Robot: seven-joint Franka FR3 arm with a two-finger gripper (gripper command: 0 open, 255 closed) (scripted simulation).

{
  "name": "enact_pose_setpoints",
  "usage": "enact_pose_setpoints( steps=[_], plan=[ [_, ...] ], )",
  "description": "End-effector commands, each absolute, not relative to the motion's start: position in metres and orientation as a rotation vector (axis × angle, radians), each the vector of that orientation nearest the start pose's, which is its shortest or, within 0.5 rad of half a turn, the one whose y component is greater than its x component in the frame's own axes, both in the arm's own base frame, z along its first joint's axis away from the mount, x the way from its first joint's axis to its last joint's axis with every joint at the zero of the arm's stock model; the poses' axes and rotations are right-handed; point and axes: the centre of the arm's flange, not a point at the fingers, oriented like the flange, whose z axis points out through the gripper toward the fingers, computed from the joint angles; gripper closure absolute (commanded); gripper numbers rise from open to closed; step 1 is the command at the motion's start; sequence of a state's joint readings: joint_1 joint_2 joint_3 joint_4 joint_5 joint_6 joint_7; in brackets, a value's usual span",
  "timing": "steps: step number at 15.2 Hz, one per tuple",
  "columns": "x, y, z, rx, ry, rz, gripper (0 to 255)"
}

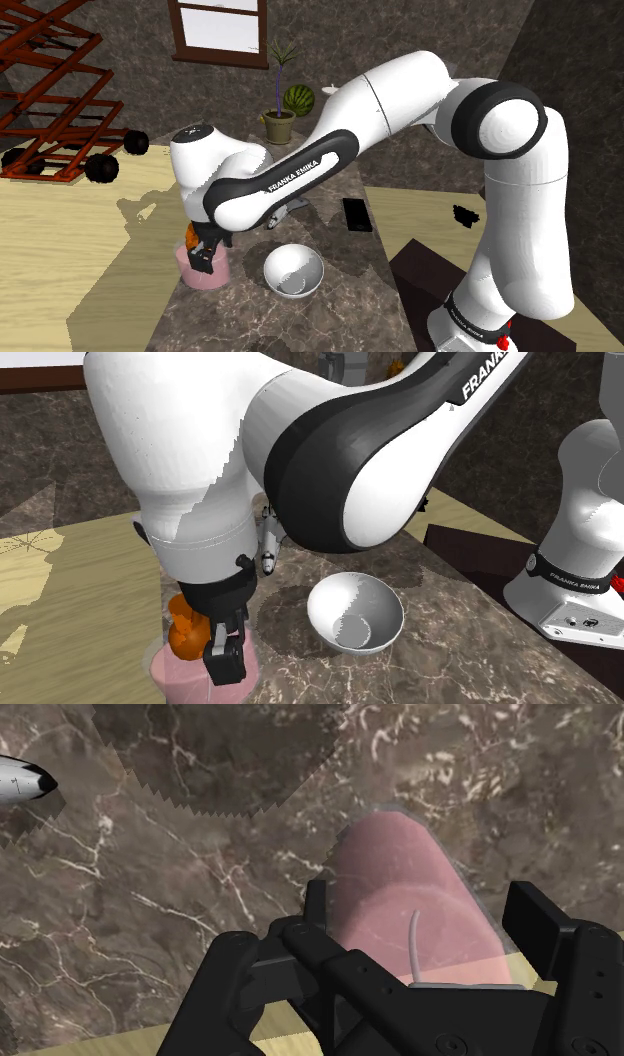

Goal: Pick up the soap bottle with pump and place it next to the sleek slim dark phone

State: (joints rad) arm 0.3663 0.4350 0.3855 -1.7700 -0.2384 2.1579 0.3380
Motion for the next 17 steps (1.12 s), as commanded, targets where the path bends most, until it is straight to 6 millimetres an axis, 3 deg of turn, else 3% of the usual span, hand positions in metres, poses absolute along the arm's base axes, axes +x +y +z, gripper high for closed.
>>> enact_pose_setpoints(
  steps=[1, 17],
  plan=[
    [0.495, 0.421, 0.335, -3.075, -0.809, -0.018, 255],
    [0.496, 0.421, 0.419, -3.075, -0.809, -0.018, 255]
  ],
)
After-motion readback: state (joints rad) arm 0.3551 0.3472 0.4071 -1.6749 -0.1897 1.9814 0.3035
